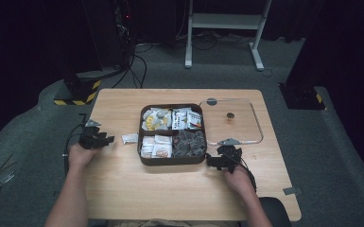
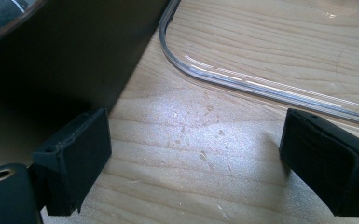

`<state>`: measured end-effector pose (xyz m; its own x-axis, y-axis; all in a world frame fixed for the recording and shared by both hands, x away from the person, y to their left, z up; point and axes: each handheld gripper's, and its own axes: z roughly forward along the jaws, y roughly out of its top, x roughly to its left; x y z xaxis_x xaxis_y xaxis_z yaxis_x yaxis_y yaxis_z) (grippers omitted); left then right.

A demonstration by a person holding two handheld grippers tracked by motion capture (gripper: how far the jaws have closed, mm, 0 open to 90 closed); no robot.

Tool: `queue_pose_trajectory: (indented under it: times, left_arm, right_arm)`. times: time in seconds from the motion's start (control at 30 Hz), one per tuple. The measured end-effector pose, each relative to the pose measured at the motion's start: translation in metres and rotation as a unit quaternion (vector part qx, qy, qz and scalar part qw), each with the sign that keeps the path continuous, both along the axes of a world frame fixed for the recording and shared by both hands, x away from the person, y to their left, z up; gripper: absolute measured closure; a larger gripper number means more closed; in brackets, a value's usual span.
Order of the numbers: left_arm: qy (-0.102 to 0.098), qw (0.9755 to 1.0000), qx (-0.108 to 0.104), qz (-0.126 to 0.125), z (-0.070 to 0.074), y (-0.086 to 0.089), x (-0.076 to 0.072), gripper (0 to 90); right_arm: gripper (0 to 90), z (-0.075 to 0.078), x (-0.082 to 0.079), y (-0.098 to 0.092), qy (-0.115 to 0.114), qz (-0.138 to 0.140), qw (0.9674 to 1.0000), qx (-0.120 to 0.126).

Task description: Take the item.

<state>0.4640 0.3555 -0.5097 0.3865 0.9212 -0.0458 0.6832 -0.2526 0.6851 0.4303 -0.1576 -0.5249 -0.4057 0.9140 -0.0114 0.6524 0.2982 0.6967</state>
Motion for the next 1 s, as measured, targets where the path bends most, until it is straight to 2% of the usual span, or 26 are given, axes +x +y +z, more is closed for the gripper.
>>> queue_pose_trajectory:
  times: [0.13, 0.3, 0.37, 0.47, 0.53, 0.63, 0.83, 1.0]
  left_arm:
    - [0.018, 0.9998, 0.01, 0.007, -0.003, 0.001, 0.0, 52.4]
    - [0.0, 0.9997, 0.02, 0.012, -0.006, 0.002, -0.003, 52.2]
    - [-0.009, 0.9998, 0.009, 0.016, -0.008, 0.004, -0.004, 47.5]
    - [-0.017, 0.9996, 0.004, 0.021, -0.011, 0.005, -0.005, 37.2]
    - [-0.027, 0.9994, 0.012, 0.02, -0.013, 0.005, -0.007, 35.4]
    - [-0.038, 0.9984, 0.012, 0.04, -0.016, 0.003, -0.008, 28.6]
    - [-0.043, 0.9978, 0.008, 0.05, -0.018, 0.002, -0.009, 26.6]
    - [-0.047, 0.9971, 0.012, 0.059, -0.019, 0.001, -0.009, 23.1]
  right_arm:
    - [8.7, 0.0, 0.0, 0.0, 0.0, 0.0, 1.0, 0.0]
    - [8.7, 0.0, 0.0, 0.0, 0.0, 0.0, 1.0, 0.0]
    - [8.7, 0.0, 0.0, 0.0, 0.0, 0.0, 1.0, 0.0]
    - [8.7, 0.0, 0.0, 0.0, 0.0, 0.0, 1.0, 0.0]
    - [8.7, 0.0, 0.0, 0.0, 0.0, 0.0, 1.0, 0.0]
    - [8.7, 0.0, 0.0, 0.0, 0.0, 0.0, 1.0, 0.0]
    - [8.7, 0.0, 0.0, 0.0, 0.0, 0.0, 1.0, 0.0]
    - [8.7, 0.0, 0.0, 0.0, 0.0, 0.0, 1.0, 0.0]
